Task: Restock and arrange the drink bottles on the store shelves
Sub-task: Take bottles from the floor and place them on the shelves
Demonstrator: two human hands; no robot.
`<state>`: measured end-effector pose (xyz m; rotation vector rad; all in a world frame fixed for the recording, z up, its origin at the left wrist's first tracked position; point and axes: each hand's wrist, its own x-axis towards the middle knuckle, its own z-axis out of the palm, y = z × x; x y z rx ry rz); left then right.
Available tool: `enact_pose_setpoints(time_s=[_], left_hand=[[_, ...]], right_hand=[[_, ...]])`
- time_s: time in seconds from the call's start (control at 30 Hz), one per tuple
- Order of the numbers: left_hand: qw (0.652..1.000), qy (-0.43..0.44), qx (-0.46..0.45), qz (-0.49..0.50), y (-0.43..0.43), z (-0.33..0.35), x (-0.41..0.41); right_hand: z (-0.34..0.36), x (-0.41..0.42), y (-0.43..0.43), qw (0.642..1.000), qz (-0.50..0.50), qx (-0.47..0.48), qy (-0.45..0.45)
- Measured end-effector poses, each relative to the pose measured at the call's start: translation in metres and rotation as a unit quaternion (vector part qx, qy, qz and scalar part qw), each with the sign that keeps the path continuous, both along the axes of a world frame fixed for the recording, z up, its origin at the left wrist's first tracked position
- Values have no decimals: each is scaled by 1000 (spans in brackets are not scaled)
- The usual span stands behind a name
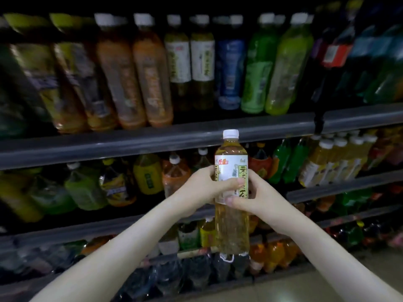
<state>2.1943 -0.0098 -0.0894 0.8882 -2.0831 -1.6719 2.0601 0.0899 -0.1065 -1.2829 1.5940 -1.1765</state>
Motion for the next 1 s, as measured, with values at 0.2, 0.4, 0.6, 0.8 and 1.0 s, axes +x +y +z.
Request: enact_pose_setpoints(time_s=[0.2, 0.4, 0.6, 0.8, 1.0], left_hand=[[960, 21, -262, 97, -32, 60, 56], [962, 51, -260, 73, -52, 85, 87], [968, -15, -245, 58, -52, 78, 78], [997, 39, -67, -6, -64, 73, 68], [962, -39, -271, -16, -65, 83, 49]], right_hand=[[50, 38, -37, 996, -2, -82, 18], [91, 53, -60, 989, -43, -142, -3], [103, 64, -79, 984, -75, -148, -63], [99, 44, -72, 989, -6, -83, -118], [104, 25, -75, 990, -40, -98, -96]])
